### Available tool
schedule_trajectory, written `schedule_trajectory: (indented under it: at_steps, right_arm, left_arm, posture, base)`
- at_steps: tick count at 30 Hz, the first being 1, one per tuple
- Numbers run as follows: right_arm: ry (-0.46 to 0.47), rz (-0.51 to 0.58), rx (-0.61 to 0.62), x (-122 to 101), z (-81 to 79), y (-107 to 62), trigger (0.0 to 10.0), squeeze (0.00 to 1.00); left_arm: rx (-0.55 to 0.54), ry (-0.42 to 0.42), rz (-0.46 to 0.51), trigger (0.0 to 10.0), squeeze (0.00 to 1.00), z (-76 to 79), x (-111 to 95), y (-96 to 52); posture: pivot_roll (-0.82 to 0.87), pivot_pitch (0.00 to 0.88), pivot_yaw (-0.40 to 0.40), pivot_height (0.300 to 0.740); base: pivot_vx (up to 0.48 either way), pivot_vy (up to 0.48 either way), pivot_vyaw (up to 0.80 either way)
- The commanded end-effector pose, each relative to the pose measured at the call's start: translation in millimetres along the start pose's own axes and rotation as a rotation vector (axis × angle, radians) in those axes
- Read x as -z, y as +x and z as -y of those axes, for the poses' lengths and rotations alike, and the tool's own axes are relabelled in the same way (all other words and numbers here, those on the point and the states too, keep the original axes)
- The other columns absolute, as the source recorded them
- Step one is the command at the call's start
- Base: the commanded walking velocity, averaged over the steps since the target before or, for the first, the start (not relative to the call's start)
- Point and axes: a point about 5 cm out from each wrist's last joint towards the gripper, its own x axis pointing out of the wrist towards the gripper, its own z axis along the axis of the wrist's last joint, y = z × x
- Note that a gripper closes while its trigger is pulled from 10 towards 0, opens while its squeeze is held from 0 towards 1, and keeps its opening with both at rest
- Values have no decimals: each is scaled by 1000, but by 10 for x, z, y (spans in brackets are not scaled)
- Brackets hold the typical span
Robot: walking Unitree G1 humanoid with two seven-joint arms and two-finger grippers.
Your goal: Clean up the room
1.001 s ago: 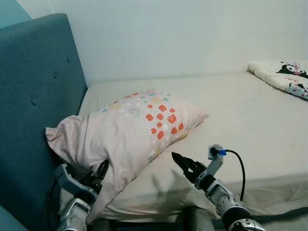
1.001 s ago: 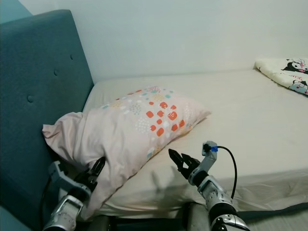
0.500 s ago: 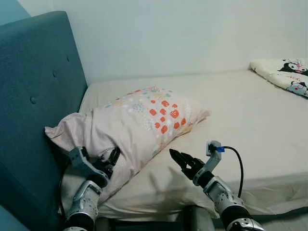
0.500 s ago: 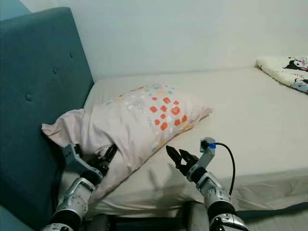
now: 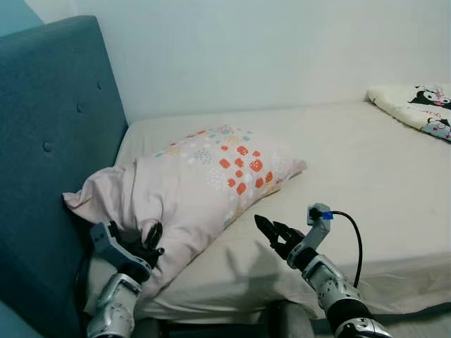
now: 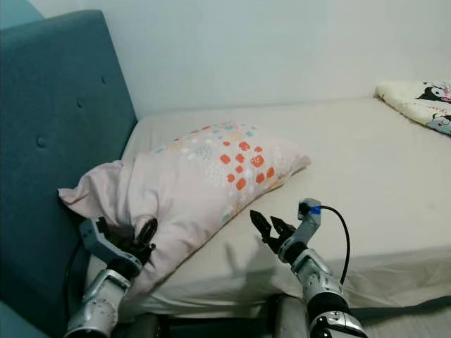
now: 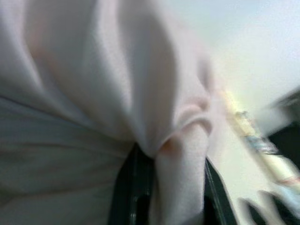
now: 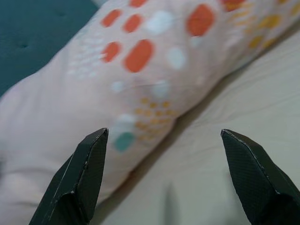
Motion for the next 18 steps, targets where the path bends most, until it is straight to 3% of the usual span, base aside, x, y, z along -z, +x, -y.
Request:
schedule_trajectory:
  at_steps: [1,4,6,8,9,10,11,12,15,17,18]
  right_arm:
    - [13,18,17,-33,2,23,10000,0]
    - [18,32,26,-91,6,41,10000,0]
    - [18,32,26,-91,6,41,10000,0]
    - [26,54,43,-153,16,56,10000,0]
    - [26,54,43,-153,16,56,10000,0]
    - [50,96,65,-258,27,82,10000,0]
    - [50,96,65,-258,27,82,10000,0]
    - [75,134,74,-339,27,99,10000,0]
    - [92,151,78,-375,29,105,10000,0]
    - [144,195,103,-469,43,123,10000,0]
    - [144,195,103,-469,43,123,10000,0]
  left_arm:
    - [104,-39,18,0,0,167,-55,51]
    - [273,-139,24,0,0,412,-150,-77]
    - [273,-139,24,0,0,412,-150,-77]
    - [355,-204,6,0,0,513,-179,-212]
    - [355,-204,6,0,0,513,-179,-212]
    - [395,-233,-20,0,0,538,-200,-369]
    - [395,-233,-20,0,0,538,-200,-369]
    - [423,-254,-35,0,0,575,-239,-476]
    - [444,-272,-39,0,0,598,-263,-519]
    - [526,-317,-71,0,0,684,-340,-677]
    - [526,-317,-71,0,0,684,-340,-677]
  posture:
    - [87,0,-19,497]
    - [96,0,-21,497]
    - [96,0,-21,497]
    - [100,0,-17,497]
    - [100,0,-17,497]
    - [100,0,-16,497]
    - [100,0,-16,497]
    - [104,0,-16,497]
    - [112,0,-21,497]
    - [118,0,-25,497]
    - [118,0,-25,497]
  base:
    - [0,0,0]
    - [0,0,0]
    - [0,0,0]
    - [0,0,0]
    - [0,0,0]
    - [0,0,0]
    - [0,0,0]
    - [0,0,0]
    - [0,0,0]
    - [0,0,0]
    - [0,0,0]
